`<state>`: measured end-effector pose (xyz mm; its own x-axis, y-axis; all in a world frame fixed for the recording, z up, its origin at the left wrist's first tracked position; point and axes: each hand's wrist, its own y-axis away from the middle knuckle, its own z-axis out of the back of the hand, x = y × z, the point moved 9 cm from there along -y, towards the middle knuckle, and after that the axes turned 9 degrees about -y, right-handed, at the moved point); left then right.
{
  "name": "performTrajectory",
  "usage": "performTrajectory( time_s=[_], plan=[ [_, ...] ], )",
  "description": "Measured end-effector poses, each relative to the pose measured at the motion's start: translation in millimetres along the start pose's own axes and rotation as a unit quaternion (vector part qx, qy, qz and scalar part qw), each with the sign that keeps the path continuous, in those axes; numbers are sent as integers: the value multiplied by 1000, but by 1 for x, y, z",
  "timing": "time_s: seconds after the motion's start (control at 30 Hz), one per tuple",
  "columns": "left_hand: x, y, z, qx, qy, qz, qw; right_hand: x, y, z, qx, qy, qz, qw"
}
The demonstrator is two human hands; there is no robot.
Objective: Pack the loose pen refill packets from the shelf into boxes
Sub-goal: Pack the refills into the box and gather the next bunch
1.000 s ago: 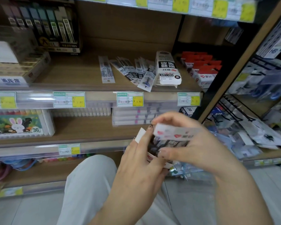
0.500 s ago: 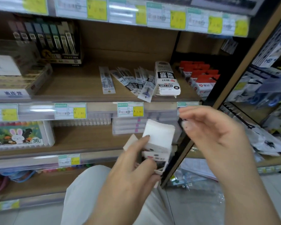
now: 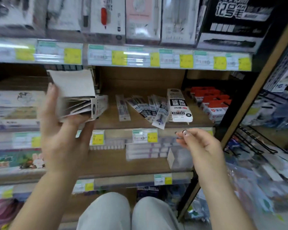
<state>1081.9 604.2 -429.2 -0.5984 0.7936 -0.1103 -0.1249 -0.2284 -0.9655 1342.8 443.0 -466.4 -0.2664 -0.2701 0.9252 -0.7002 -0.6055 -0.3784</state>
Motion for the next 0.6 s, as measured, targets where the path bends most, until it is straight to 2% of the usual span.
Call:
performTrajectory(
  time_s=[0.03, 0.1, 0.17, 0.23, 0.27, 0.3, 0.37, 0.4, 0.43, 0.5, 0.6],
  plan=[
    [1, -1, -9, 26, -8, -4, 1000, -1, 0, -3, 5, 1, -5, 1000],
    [15, 4, -38, 149, -57, 39, 986, -4, 0, -6, 12, 4, -13, 1000],
    [29, 22, -59, 270, -100, 89, 953, -7, 2, -5, 17, 13, -19, 1000],
    [38, 32, -66, 342, -140, 125, 921, -11, 3, -1, 18, 22, -22, 999],
    [38, 30, -62, 343, -159, 136, 916, -13, 4, 1, 17, 27, -22, 999],
    [33, 24, -55, 313, -162, 134, 926, -14, 4, 2, 16, 31, -24, 999],
    [1, 6, -37, 207, -110, 93, 968, -16, 3, 5, 11, 33, -28, 999],
    [-20, -2, -33, 172, -70, 67, 980, -17, 3, 5, 9, 33, -29, 999],
    [-39, -8, -38, 169, -34, 45, 984, -16, 3, 5, 10, 34, -30, 999],
    [-60, -16, -74, 245, -13, 39, 969, -15, 2, 5, 16, 38, -28, 999],
    [-60, -12, -150, 420, -75, 90, 900, -14, 3, 7, 16, 30, -25, 999]
  ],
)
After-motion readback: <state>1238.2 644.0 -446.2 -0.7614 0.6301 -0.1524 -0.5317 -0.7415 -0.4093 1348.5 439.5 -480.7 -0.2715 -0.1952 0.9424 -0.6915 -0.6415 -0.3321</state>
